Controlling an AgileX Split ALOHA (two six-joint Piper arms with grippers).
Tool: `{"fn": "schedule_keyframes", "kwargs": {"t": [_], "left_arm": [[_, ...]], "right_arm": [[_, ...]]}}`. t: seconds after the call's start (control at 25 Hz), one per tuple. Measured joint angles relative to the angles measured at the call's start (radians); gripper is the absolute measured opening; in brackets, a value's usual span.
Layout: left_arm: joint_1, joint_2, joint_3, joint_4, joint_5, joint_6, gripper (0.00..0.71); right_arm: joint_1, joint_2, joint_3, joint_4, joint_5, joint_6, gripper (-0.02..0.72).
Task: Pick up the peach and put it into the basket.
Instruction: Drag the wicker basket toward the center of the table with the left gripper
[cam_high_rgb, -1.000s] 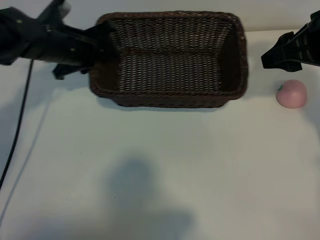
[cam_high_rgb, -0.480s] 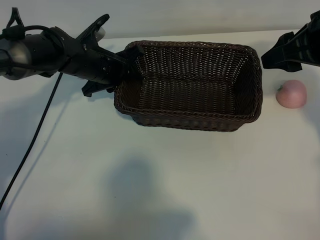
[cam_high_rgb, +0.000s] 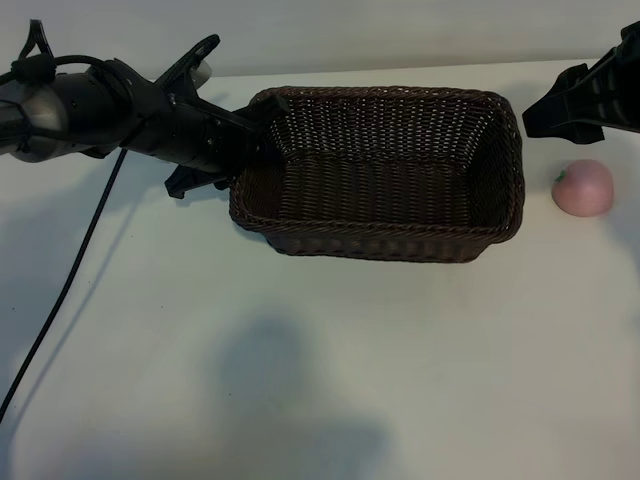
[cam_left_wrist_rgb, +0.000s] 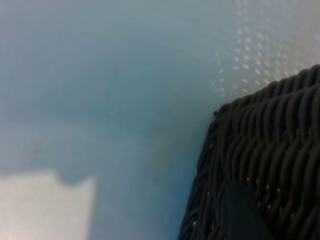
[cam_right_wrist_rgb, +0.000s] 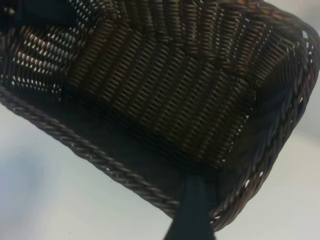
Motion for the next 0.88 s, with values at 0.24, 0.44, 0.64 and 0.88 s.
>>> {"fn": "schedule_keyframes", "kwargs": {"t": [0.24,0.44,0.64,0.88], "left_arm": [[0.0,-0.001,0.0,0.014,0.033,-0.003,0.462],[0.0,-0.002,0.0,0.016,0.079,0.011,0.681],[0.0,-0.043,0.0,0.066,0.098,0.015,0.686],[0.025,-0.148,-0.006,0.19,0.15,0.012,0.666]], "right_arm": [[0.0,0.0,0.0,0.0,0.0,0.0,0.595],[0.0,0.0,0.0,0.0,0.0,0.0,0.595],[0.0,0.0,0.0,0.0,0.0,0.0,0.595],[0.0,0.0,0.0,0.0,0.0,0.0,0.595]]}}
